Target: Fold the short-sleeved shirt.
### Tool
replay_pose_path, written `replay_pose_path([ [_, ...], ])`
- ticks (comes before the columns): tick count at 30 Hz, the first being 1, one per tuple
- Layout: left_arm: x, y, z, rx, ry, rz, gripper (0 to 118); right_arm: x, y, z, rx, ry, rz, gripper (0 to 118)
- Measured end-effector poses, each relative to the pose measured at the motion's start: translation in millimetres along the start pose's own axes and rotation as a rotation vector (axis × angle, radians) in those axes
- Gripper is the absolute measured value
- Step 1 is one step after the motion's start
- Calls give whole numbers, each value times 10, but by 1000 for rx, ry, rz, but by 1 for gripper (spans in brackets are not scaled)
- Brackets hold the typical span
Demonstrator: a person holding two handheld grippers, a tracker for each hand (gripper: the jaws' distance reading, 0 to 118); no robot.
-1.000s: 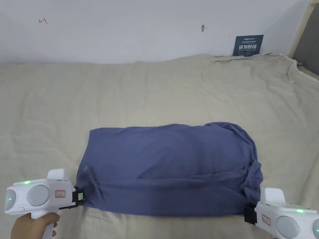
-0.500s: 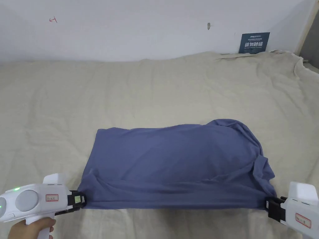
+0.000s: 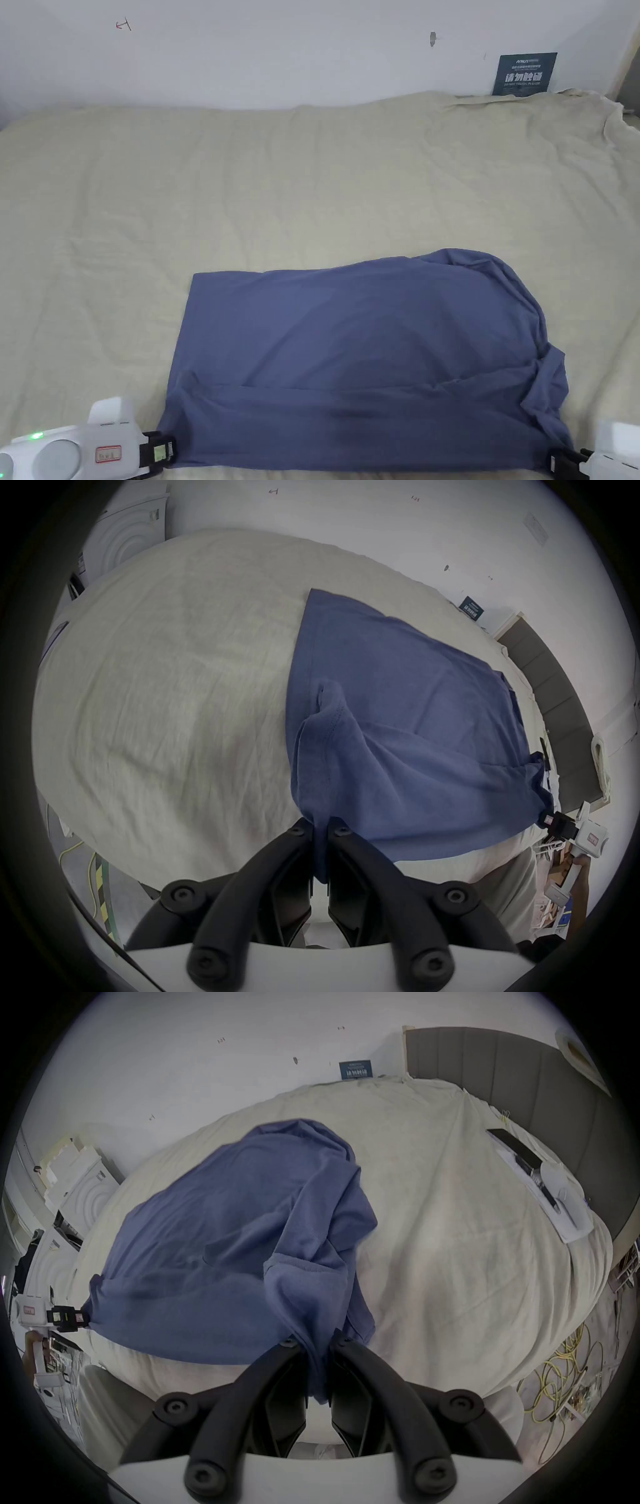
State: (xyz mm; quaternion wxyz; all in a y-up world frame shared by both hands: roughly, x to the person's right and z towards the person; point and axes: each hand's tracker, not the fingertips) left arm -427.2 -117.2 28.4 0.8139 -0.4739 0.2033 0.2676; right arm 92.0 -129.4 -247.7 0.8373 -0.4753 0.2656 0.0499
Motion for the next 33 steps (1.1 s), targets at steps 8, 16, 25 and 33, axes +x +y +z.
replay_pose_path([
  [8, 131, -35, 17, 28, 73, -23, 15, -17, 18, -8, -23, -23, -27, 13],
  [16, 342, 65, 437, 185, 113, -31, 118, -335, 327, 580, 163, -11, 34, 99],
  [25, 762, 498, 1056, 470, 132, -117, 118, -819, 815, 1119, 433, -9, 139, 99],
  [33, 1140, 694, 1078, 666, 150, -221, 100, -1101, 1107, 1169, 565, -48, 196, 94],
])
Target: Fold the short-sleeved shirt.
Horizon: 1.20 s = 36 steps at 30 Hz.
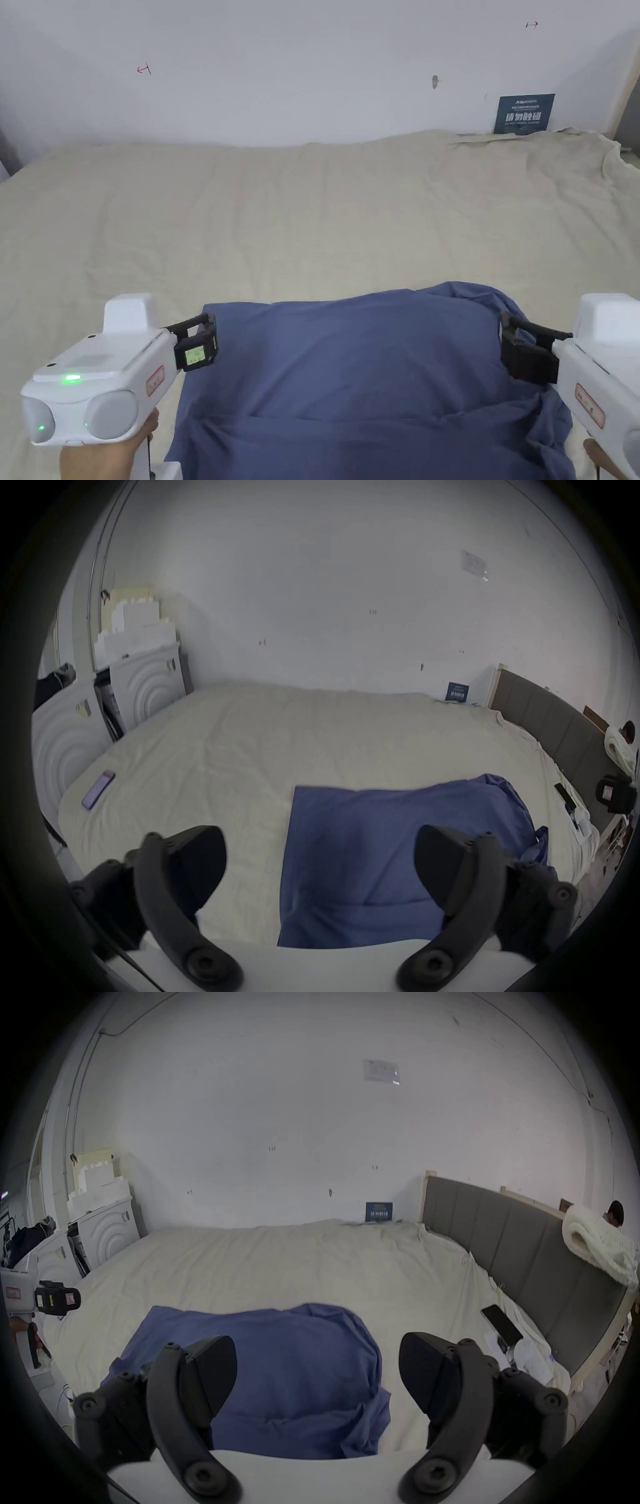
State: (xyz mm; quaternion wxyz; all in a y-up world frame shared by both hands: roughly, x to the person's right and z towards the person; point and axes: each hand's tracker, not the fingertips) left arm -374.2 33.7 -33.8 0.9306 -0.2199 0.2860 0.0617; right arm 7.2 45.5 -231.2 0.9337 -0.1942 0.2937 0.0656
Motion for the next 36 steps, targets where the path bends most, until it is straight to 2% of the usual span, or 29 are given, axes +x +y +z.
replay_pose_path([
  [1, 31, -15, -23, 26, 0, -8, 87, -2, 9, -35, 16, -6, 11, 83],
  [2, 45, -32, -69, 19, -1, -8, 72, -24, 22, -54, 27, -12, 18, 65],
  [3, 58, -46, -135, 16, -4, -11, 44, -50, 35, -89, 32, -17, 33, 35],
  [4, 74, -51, -173, 15, -5, -9, 24, -40, 29, -146, 37, -25, 48, 18],
  [5, 79, -56, -209, 12, -16, -6, 9, -46, 28, -178, 43, -22, 49, 8],
  [6, 76, -57, -271, 2, -36, 0, 0, -44, 29, -210, 52, -22, 49, 3],
  [13, 0, 101, -816, -90, -64, -10, 0, -57, 126, -486, 40, -9, 50, 0],
  [23, -330, 413, -2150, -340, -72, 61, 1, 15, 185, -982, -18, 0, 26, 0],
  [25, -432, 418, -2429, -394, -62, 115, 22, 44, 176, -1094, -35, -2, 21, 0],
  [27, -586, 351, -2845, -464, -44, 142, 37, 66, 160, -1184, -49, -7, 16, 0],
  [28, -605, 331, -2965, -513, -25, 128, 63, 80, 148, -1228, -57, -10, 15, 0],
  [29, -614, 293, -3086, -550, -9, 108, 81, 92, 133, -1275, -66, -15, 15, 0],
  [30, -575, 279, -3101, -566, -2, 78, 92, 101, 118, -1313, -73, -19, 14, 0],
  [32, -515, 238, -3121, -600, 4, 45, 92, 110, 91, -1368, -90, -25, 4, 0],
  [36, -638, 24, -3452, -662, 18, 73, 91, 127, 35, -1436, -122, -36, -8, 1],
])
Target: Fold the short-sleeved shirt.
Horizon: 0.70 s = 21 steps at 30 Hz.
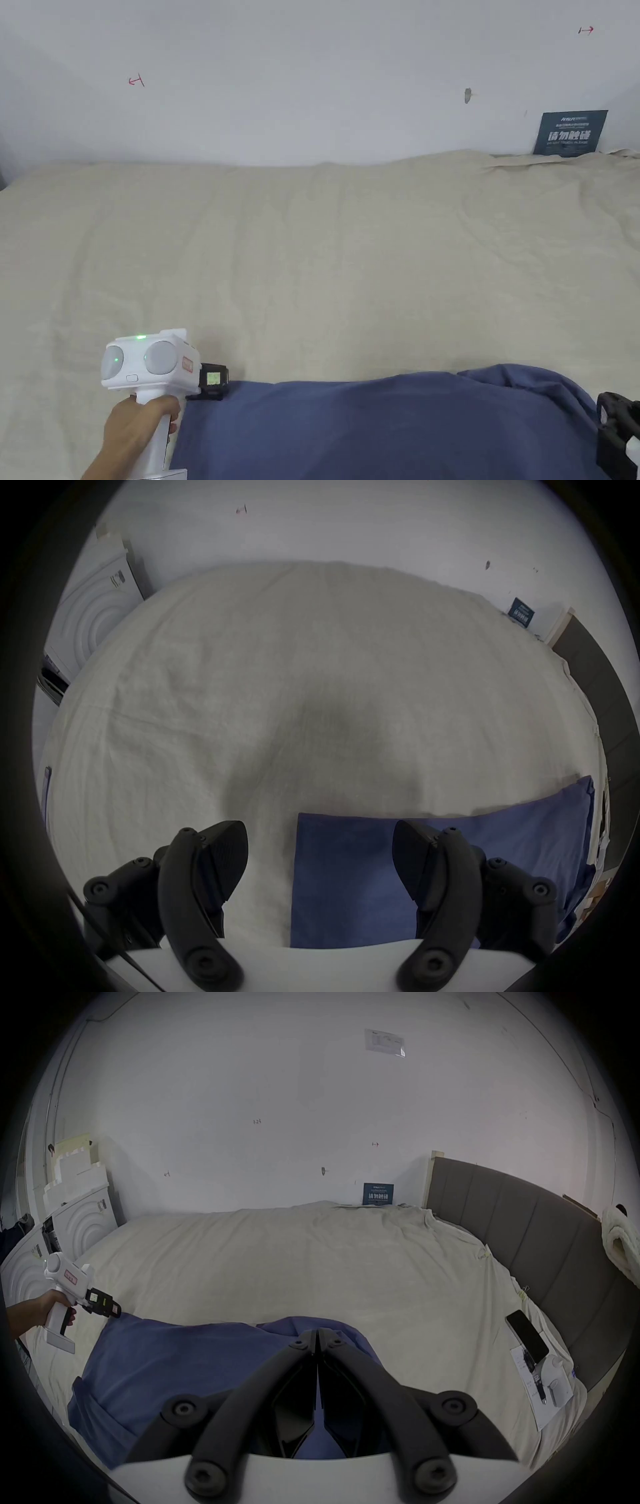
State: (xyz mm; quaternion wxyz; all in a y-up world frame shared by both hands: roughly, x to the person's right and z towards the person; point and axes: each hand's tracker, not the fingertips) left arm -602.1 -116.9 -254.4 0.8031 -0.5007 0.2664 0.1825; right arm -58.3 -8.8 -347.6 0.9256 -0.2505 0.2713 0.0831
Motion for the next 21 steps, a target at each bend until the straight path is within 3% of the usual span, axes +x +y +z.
replay_pose_path([
  [5, 177, -102, 171, -1, 3, -7, 73, 54, -41, -68, -36, -4, -23, 1],
  [8, 165, -47, 171, 26, -40, -72, 15, 130, -41, -152, -69, -1, -53, 1],
  [9, 196, -49, 172, 19, -57, -87, 5, 160, -33, -205, -80, -3, -55, 1],
  [14, 232, -93, 376, 78, -72, -106, 0, 382, 4, -648, -162, -5, -50, 4],
  [16, 243, -174, 595, 121, -127, -95, 0, 491, 4, -922, -245, 2, -53, 32],
  [17, 235, -200, 666, 129, -130, -96, 0, 536, 0, -1038, -276, 12, -51, 53],
  [18, 225, -219, 719, 130, -137, -103, 0, 574, -6, -1154, -287, 10, -71, 82],
  [21, 190, -269, 863, 155, -144, -114, 0, 648, -1, -1509, -355, 25, -48, 96],
])
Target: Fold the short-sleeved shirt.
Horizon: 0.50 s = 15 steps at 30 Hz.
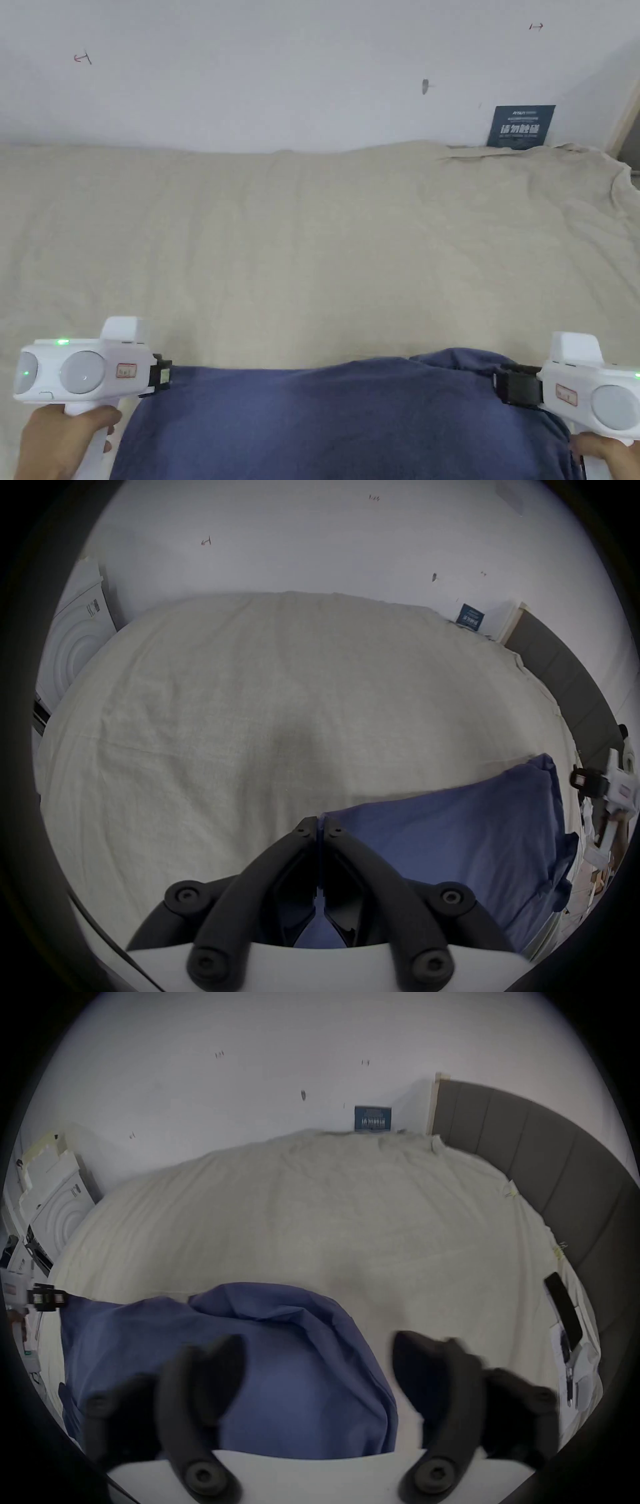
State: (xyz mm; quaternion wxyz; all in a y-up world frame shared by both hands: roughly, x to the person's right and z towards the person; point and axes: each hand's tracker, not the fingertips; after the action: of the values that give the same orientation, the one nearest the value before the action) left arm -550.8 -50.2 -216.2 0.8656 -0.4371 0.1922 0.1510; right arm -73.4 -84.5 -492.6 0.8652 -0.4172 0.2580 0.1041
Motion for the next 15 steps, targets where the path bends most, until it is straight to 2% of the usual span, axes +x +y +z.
replay_pose_path([
  [3, -4, -19, 132, 16, -8, 10, 0, -42, 121, -191, -34, -24, 42, 99],
  [7, -45, -57, 192, 20, -5, 21, 0, -109, 250, -357, -57, -27, 51, 98],
  [9, -69, -74, 194, 18, -7, 33, 0, -149, 289, -421, -70, -17, 61, 92],
  [11, -87, -95, 183, 18, -10, 47, 0, -190, 285, -454, -83, -11, 58, 68],
  [12, -95, -105, 186, 16, -12, 56, 0, -206, 281, -490, -113, -10, 63, 40],
  [13, -100, -115, 190, 16, -13, 61, 0, -214, 275, -507, -142, -14, 67, 19],
  [14, -151, -103, 154, 17, -13, 67, 0, -222, 248, -485, -134, -13, 68, 4],
  [15, -160, -112, 163, 16, -12, 70, 0, -224, 206, -405, -103, -18, 55, 4],
])
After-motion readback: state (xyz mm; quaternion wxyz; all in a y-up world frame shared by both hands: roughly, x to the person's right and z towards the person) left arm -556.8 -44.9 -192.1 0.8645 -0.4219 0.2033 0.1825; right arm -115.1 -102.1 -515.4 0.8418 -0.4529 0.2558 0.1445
